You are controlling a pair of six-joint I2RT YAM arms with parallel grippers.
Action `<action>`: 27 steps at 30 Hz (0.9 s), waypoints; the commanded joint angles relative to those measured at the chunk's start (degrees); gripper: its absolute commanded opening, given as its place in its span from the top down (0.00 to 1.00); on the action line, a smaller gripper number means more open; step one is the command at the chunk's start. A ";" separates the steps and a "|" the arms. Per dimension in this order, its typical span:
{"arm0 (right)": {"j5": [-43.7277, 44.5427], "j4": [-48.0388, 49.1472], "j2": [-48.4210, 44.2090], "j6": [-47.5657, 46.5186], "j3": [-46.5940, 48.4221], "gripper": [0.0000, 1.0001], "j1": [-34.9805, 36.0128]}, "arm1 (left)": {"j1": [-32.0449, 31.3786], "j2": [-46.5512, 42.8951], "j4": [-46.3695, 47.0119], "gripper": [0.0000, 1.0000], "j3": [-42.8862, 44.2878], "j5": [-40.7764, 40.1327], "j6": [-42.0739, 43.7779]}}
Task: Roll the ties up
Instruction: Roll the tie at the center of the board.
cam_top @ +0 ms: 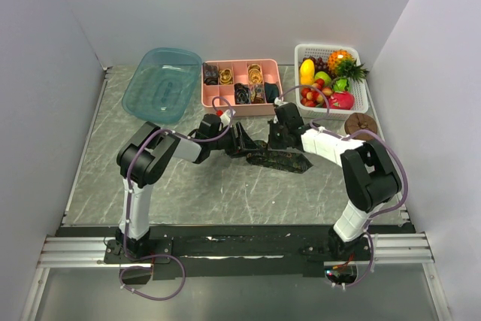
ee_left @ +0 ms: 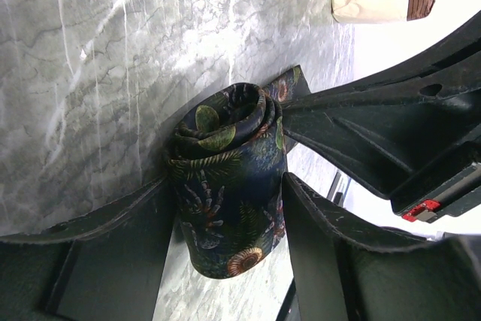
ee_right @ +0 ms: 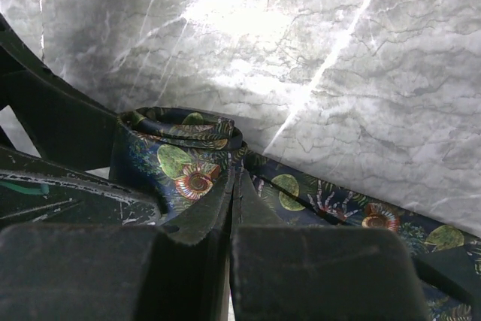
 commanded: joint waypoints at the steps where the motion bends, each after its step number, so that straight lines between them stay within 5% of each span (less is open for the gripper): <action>1: -1.61 -0.77 -0.75 -0.36 1.24 1.00 1.09 | -0.53 0.82 -2.66 0.36 -0.26 -2.40 0.82; 13: -2.93 -1.20 0.74 1.22 1.76 1.00 3.90 | -1.23 0.82 -2.48 0.41 0.97 -0.56 1.25; 27: -1.18 -0.16 2.24 2.27 1.33 1.00 4.17 | -2.11 -0.24 -8.35 0.63 3.95 -2.31 3.36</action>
